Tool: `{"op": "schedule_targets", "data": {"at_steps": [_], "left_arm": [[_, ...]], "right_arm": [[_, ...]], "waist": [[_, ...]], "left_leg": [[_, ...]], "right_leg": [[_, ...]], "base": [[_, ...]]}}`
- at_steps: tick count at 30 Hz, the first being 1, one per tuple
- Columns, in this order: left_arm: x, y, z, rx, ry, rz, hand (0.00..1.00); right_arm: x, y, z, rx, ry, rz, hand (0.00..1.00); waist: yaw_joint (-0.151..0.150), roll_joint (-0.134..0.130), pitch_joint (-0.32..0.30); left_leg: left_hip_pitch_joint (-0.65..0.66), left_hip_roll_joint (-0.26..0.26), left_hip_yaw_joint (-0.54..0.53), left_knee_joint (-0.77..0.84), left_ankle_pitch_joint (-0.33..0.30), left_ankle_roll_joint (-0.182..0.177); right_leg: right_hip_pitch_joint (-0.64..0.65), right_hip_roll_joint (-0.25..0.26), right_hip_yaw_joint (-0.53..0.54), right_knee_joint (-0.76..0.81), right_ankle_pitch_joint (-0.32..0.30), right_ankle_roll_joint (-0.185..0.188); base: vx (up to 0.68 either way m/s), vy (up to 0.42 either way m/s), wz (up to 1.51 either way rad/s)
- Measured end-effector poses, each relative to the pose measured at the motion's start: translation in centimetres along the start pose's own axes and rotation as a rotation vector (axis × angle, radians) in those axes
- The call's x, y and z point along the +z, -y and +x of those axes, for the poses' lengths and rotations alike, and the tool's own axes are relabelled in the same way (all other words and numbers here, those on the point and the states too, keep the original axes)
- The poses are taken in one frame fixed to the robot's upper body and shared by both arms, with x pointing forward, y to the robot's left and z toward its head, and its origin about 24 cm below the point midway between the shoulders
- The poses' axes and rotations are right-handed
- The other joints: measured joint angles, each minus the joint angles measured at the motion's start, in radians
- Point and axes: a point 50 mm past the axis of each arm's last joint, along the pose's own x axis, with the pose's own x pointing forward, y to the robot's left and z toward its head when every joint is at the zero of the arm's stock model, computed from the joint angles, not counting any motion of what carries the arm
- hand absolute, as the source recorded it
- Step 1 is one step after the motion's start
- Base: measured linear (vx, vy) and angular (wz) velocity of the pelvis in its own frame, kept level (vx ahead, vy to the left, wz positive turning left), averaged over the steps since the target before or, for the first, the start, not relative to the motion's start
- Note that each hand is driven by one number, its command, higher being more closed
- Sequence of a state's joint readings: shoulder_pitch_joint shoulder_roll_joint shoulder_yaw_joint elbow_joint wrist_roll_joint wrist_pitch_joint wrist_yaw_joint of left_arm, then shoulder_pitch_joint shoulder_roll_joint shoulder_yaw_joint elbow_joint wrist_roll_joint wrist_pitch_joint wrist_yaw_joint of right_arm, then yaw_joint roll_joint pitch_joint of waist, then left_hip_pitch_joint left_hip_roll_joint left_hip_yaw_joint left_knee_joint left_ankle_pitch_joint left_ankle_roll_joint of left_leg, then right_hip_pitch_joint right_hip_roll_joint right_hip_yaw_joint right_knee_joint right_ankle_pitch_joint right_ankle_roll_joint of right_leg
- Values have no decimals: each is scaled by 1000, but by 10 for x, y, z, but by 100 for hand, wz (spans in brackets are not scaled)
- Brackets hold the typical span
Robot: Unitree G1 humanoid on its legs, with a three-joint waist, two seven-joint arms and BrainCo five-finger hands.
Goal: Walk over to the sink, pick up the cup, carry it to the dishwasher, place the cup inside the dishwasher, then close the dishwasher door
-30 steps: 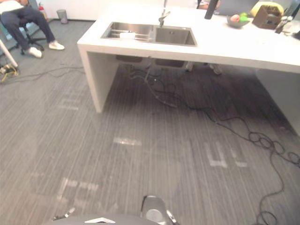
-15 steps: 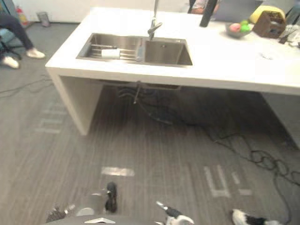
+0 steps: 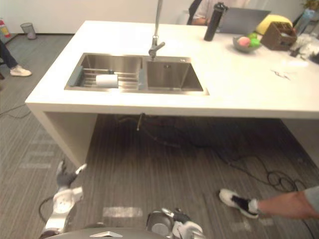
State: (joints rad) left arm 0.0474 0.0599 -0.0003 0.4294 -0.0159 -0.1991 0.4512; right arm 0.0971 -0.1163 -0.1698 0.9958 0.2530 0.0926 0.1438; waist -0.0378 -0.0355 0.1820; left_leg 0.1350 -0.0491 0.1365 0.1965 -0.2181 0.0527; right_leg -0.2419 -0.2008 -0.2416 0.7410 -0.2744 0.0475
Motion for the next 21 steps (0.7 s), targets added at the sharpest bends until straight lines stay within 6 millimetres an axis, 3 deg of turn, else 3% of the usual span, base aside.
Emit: {"op": "schedule_targets", "data": {"at_steps": [1,2,3,4,5,6,7,8,9,11,13,15,16,17,18,19,21], "left_arm": [[8,0,1,2,32,-16,0],[28,-2,3,12,98,-47,0],[46,-10,3,46,160,-80,0],[53,-14,2,70,191,-92,0],[62,-23,0,138,223,-113,0],[68,-31,-5,195,244,-128,0],[74,-33,-8,219,271,-139,0],[87,-36,-13,262,327,-176,0],[105,-40,-20,305,398,-232,0],[126,-50,-29,388,515,-285,0],[142,-68,-40,517,638,-308,0],[155,-87,-51,662,761,-324,0],[166,-96,-59,721,870,-329,0],[169,-95,-61,717,898,-322,0],[172,-92,-61,699,920,-311,0],[179,-79,-58,582,963,-257,0],[189,-60,-54,400,1008,-166,0]], "right_arm": [[-3,1,-1,3,-7,9,0],[-11,4,-3,-3,-29,18,0],[-18,6,-5,-3,-51,27,0],[-22,6,-6,1,-64,31,0],[-20,13,-7,-2,-63,25,0],[-15,19,-8,-9,-55,-7,0],[-13,21,-8,-8,-52,-7,0],[-11,23,-9,-1,-56,-13,0],[-9,26,-10,2,-69,-35,0],[-11,26,-10,8,-104,-63,0],[-15,26,-10,12,-135,-75,0],[-16,26,-10,19,-150,-70,0],[-16,27,-11,27,-164,-68,0],[-16,28,-11,24,-171,-67,0],[-16,31,-11,21,-178,-65,0],[-18,33,-11,12,-203,-51,0],[-21,26,-10,32,-209,-42,0]], "waist": [[-1,2,1],[3,4,1],[15,4,0],[16,1,-2],[20,19,-7],[26,57,-19],[27,68,-16],[28,87,-18],[36,101,-14],[48,106,-12],[58,90,-29],[73,87,-52],[77,97,-64],[77,103,-69],[76,113,-75],[72,129,-93],[58,93,-100]], "left_leg": [[10,13,-5,6,-10,-11],[25,42,-5,29,-26,-36],[47,61,-18,52,-54,-68],[59,69,-27,63,-76,-84],[89,100,-41,81,-113,-114],[92,139,-37,98,-107,-131],[90,150,-39,118,-103,-137],[52,178,-51,218,-92,-152],[-38,217,-63,422,-50,-165],[-141,274,-67,688,-22,-178],[-202,308,-22,734,-45,-156],[-237,306,27,578,-67,-133],[-235,278,32,282,-26,-124],[-226,263,25,165,28,-126],[-216,253,18,54,109,-131],[-183,236,3,-79,234,-168],[-141,202,12,-163,271,-158]], "right_leg": [[-1,2,-12,-94,18,-3],[4,16,-16,-282,86,-8],[18,31,-15,-413,196,-13],[25,31,-10,-443,258,-22],[33,46,-22,-398,309,-28],[29,71,-33,-364,246,-39],[31,77,-42,-347,218,-44],[43,93,-56,-332,172,-47],[85,115,-71,-344,143,-56],[187,145,-88,-394,114,-63],[275,156,-105,-468,113,-68],[321,152,-94,-545,130,-64],[353,144,-97,-605,149,-49],[356,142,-98,-612,150,-46],[357,144,-100,-618,151,-43],[367,148,-97,-633,151,-24],[371,113,-97,-637,154,-18]], "base": [[452,-187,67],[618,-287,42],[542,-273,38],[685,-352,27],[575,-302,16],[456,-234,14],[511,-302,20],[478,-305,30],[562,-343,27],[370,-180,7],[362,-151,-4],[397,-75,-10],[428,52,3],[424,99,11],[328,148,12],[284,135,15],[231,130,9]]}}
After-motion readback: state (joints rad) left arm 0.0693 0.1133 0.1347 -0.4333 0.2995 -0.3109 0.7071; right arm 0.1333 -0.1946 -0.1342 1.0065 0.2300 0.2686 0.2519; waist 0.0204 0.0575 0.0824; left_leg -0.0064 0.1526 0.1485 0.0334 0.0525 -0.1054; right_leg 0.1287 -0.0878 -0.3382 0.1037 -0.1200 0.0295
